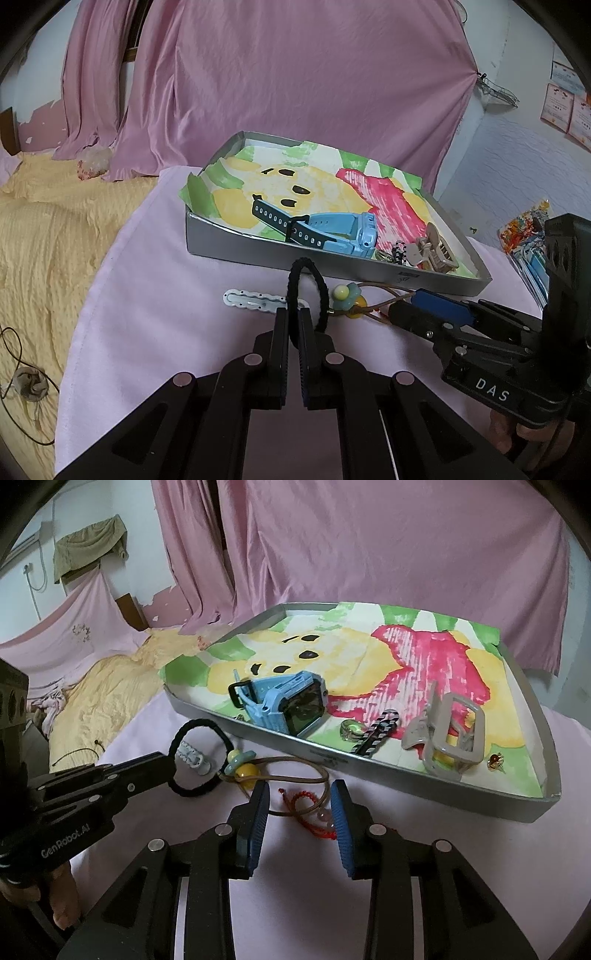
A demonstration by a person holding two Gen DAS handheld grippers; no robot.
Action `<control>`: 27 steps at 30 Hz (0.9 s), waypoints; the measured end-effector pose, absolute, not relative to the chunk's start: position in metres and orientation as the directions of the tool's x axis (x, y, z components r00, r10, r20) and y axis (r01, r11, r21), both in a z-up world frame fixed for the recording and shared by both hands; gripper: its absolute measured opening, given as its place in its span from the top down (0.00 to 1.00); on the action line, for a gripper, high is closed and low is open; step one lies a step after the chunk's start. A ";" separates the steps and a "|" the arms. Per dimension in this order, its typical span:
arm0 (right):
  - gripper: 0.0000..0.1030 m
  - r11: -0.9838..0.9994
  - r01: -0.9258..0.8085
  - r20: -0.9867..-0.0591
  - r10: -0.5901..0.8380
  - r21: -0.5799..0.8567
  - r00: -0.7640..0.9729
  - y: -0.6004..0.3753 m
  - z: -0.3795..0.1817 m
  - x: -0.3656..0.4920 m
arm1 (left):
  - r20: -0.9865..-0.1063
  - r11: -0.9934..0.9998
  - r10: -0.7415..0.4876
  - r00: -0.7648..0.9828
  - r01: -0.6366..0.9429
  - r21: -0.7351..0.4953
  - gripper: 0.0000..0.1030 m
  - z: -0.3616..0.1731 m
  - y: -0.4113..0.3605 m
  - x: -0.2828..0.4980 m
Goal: Organize jewelry
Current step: 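Lift the hair tie and the cord off the table with both tools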
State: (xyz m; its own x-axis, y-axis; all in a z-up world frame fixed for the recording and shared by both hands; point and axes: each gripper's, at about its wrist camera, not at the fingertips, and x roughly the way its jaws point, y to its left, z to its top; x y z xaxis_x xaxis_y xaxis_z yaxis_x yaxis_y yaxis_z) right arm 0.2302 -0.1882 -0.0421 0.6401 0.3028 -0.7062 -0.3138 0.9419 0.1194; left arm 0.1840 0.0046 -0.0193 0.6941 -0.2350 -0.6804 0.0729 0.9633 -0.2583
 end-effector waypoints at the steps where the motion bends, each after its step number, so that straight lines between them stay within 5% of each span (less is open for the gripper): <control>1: 0.70 0.943 -0.311 -0.704 0.299 0.117 0.644 -0.188 -0.042 0.230 | -0.680 0.963 -0.235 0.694 0.072 -0.258 0.95 -0.019 0.005 0.184; 17: 0.72 0.946 -0.320 -0.667 0.211 -0.044 0.715 -0.169 -0.030 0.226 | -0.683 0.961 -0.241 0.689 0.069 -0.269 0.95 -0.023 0.008 0.188; 27: 0.97 0.951 -0.309 -0.630 0.226 -0.023 0.743 -0.169 -0.024 0.222 | -0.664 0.956 -0.260 0.702 0.090 -0.279 0.95 -0.018 0.008 0.188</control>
